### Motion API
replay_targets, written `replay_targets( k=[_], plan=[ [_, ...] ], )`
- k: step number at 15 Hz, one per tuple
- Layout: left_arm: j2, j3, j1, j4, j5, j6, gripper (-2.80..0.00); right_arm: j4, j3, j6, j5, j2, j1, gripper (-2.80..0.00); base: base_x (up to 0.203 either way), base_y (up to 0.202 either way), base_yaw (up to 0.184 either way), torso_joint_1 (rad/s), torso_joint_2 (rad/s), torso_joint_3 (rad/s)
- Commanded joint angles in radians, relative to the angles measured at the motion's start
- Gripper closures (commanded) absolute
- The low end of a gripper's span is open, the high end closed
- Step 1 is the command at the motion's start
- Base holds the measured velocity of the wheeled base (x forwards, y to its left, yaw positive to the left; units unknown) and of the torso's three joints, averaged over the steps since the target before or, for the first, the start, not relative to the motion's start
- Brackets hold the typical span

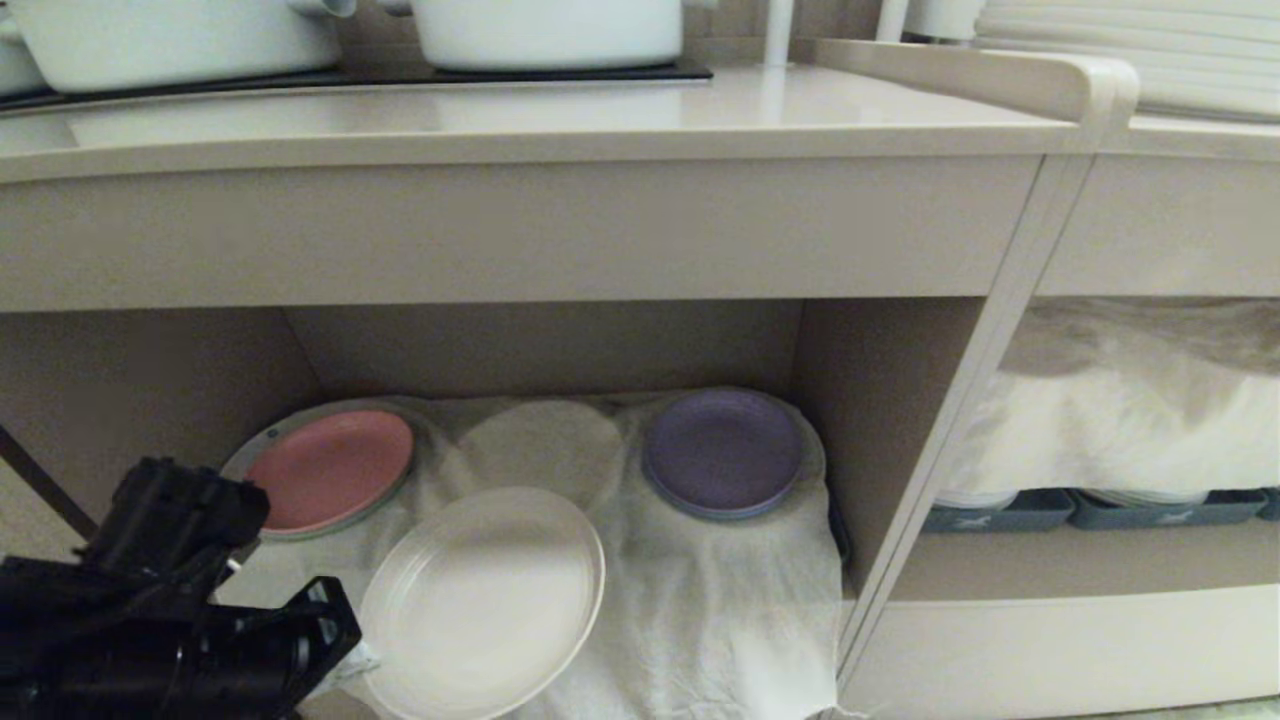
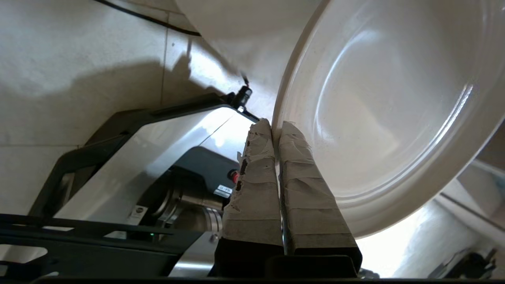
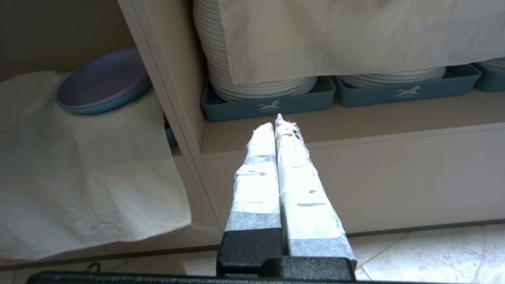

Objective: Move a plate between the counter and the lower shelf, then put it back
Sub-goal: Put the plate in the cupboard

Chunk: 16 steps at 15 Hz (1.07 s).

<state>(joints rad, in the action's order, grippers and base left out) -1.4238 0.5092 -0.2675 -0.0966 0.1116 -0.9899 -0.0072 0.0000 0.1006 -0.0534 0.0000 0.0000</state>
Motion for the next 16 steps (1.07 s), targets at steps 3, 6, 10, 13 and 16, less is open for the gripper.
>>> replay_targets(
  k=[3,6,10,13,16],
  plan=[
    [-0.089,0.058,0.02,0.0,0.001,-0.01,0.0,0.001,0.0,0.001,0.0,0.0,0.0,0.0,0.0,0.0,0.0,0.0,0.0,0.0],
    [-0.131,0.116,0.028,0.0,0.003,-0.011,0.0,0.001,0.0,0.001,0.0,0.0,0.0,0.0,0.0,0.0,0.0,0.0,0.0,0.0],
    [-0.216,0.192,0.04,0.001,0.011,-0.041,0.0,0.0,0.0,0.001,0.0,0.0,0.0,0.0,0.0,0.0,0.0,0.0,0.0,0.0],
    [-0.26,0.227,0.039,0.028,0.02,-0.117,0.0,0.001,0.0,0.001,0.0,0.0,0.0,0.0,0.0,0.0,0.0,0.0,0.0,0.0],
    [-0.285,0.224,0.04,0.09,0.022,-0.14,0.0,0.0,0.0,0.001,0.0,0.0,0.0,0.0,0.0,0.0,0.0,0.0,0.0,0.0]
  ],
)
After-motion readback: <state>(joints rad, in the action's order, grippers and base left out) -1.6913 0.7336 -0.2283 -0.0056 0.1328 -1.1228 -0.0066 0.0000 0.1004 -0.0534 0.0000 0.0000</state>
